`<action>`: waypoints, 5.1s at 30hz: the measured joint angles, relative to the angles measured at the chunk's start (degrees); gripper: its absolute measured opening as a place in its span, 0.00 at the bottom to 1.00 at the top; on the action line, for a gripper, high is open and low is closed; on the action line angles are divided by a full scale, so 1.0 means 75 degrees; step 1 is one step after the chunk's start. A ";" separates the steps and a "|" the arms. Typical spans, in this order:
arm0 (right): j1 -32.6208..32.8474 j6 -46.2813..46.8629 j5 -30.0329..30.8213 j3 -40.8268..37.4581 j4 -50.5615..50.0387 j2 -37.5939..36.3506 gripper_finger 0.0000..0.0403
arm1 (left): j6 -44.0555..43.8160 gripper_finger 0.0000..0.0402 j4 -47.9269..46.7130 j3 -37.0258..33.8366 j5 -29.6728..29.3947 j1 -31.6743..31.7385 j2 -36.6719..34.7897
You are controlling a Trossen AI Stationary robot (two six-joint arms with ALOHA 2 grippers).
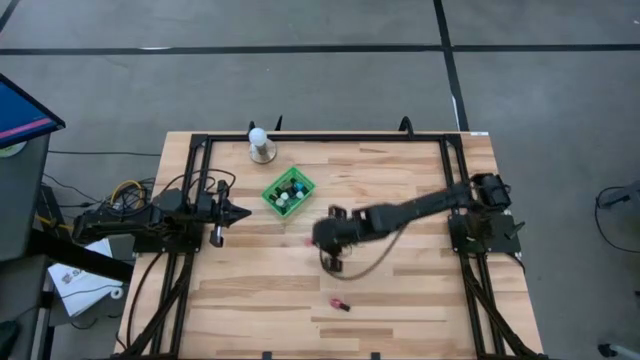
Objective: Pick & Place Nail Polish
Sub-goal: Put the light pink nail polish bottle into the green bin, then put the dark pink nail polish bottle into the green bin
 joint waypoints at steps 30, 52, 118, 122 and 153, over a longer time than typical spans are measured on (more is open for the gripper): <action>-0.2414 -0.0630 0.0583 0.2306 0.0700 0.1385 0.10 | 0.0000 0.00 -0.0025 0.0000 0.0019 0.0000 0.0000; -0.2138 -0.5868 0.1365 0.4783 -0.2377 0.3039 0.10 | 0.0000 0.00 -0.0025 0.0000 -0.0008 0.0000 0.0000; -0.2148 -0.8039 0.1434 0.5150 -0.3495 0.3710 0.18 | 0.0000 0.00 -0.0022 0.0000 -0.0002 0.0000 0.0000; -0.2204 -0.8039 0.1421 0.5147 -0.3542 0.3710 0.18 | 0.0000 0.00 -0.0022 0.0000 -0.0002 0.0000 0.0000; -0.2415 -0.4283 -0.0041 0.7749 -0.6592 0.3311 0.46 | 0.0000 0.00 -0.0024 0.0000 -0.0014 -0.0001 0.0000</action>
